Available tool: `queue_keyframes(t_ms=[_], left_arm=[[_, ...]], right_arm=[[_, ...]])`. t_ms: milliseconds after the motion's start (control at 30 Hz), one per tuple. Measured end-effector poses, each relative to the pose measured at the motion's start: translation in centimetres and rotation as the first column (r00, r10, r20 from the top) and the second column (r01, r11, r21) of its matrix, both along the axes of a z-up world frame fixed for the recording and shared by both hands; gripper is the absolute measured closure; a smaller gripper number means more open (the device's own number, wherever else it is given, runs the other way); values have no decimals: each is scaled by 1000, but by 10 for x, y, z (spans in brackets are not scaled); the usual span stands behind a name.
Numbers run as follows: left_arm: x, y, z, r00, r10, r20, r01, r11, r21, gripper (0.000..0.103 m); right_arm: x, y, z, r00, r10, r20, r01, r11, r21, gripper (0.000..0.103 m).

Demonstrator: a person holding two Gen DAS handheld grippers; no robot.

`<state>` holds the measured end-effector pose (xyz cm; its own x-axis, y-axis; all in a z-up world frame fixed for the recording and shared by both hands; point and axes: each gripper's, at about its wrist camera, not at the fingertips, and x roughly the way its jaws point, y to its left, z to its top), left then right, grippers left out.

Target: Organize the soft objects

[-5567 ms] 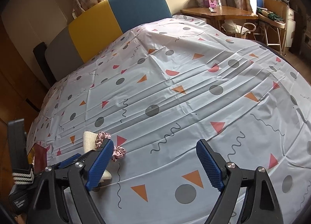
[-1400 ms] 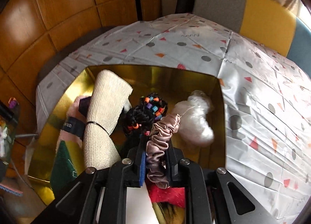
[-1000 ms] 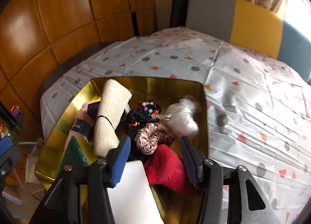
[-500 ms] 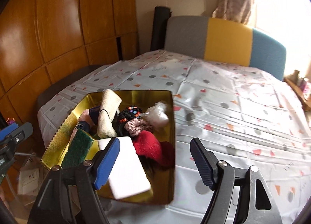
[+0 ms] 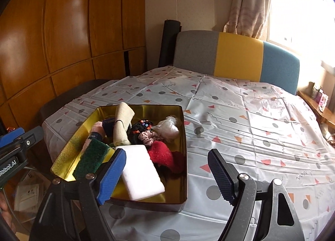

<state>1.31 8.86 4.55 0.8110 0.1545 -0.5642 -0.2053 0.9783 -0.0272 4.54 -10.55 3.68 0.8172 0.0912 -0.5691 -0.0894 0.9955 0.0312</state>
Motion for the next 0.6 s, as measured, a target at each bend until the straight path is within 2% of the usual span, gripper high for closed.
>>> queue_keyframes(t_ms=[600], left_arm=[[2,2,-3,1000,-1,-13,1,1000,-2,44]], right_arm=[[1,3,-4,1000,5,-9,-4,1000,8,22]])
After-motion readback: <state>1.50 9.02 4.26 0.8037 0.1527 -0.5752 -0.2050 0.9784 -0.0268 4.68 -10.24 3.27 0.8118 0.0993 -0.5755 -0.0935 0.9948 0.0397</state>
